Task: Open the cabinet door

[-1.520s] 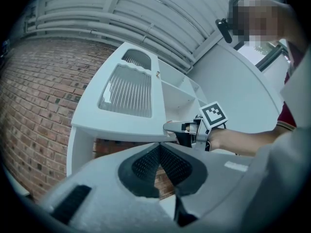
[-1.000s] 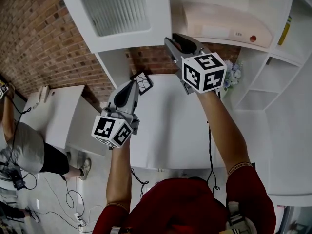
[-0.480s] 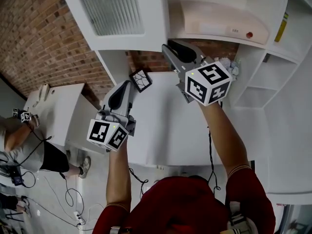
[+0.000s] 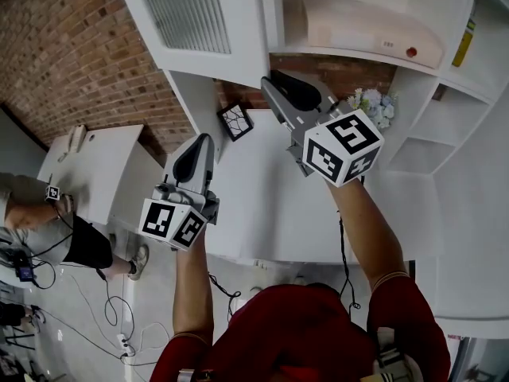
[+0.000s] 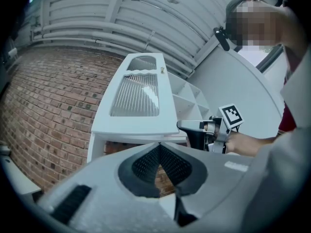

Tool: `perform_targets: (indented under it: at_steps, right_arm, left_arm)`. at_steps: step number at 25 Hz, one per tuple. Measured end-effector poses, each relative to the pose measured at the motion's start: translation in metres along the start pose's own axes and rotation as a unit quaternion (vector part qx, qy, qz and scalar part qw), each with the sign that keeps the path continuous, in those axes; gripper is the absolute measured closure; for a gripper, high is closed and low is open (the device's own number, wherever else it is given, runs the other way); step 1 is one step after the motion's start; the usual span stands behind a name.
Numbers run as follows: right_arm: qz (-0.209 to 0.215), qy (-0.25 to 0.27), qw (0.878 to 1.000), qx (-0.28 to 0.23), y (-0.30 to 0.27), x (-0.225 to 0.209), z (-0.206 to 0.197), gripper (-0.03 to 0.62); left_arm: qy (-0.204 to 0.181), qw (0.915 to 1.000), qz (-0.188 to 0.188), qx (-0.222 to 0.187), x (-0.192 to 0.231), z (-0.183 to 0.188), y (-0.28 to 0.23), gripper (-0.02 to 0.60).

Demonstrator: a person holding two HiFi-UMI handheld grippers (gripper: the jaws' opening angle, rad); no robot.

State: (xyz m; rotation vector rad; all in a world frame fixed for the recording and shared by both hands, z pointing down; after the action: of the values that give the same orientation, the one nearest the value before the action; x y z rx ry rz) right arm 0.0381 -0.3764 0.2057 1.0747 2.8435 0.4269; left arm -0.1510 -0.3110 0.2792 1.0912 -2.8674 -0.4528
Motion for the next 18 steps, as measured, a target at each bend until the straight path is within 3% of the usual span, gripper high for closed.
perform_targets:
  at_steps: [18]
  right_arm:
    - [0.077, -0.004, 0.997, -0.03, 0.019, 0.085, 0.007, 0.528]
  left_arm:
    - [-0.011, 0.9998, 0.019, -0.004, 0.001, 0.016, 0.044, 0.581]
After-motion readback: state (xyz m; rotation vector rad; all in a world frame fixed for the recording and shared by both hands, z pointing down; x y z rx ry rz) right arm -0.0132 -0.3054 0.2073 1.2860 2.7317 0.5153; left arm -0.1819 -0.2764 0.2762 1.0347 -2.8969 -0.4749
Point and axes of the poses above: the fingertips, and each gripper's own axes: y backward along the fingers, x to its left, z out of its top, the point moved 6 cm from there along y, backward along the fingers, and after that the axes turned 8 degrees about -z, right-handed, at the moved point
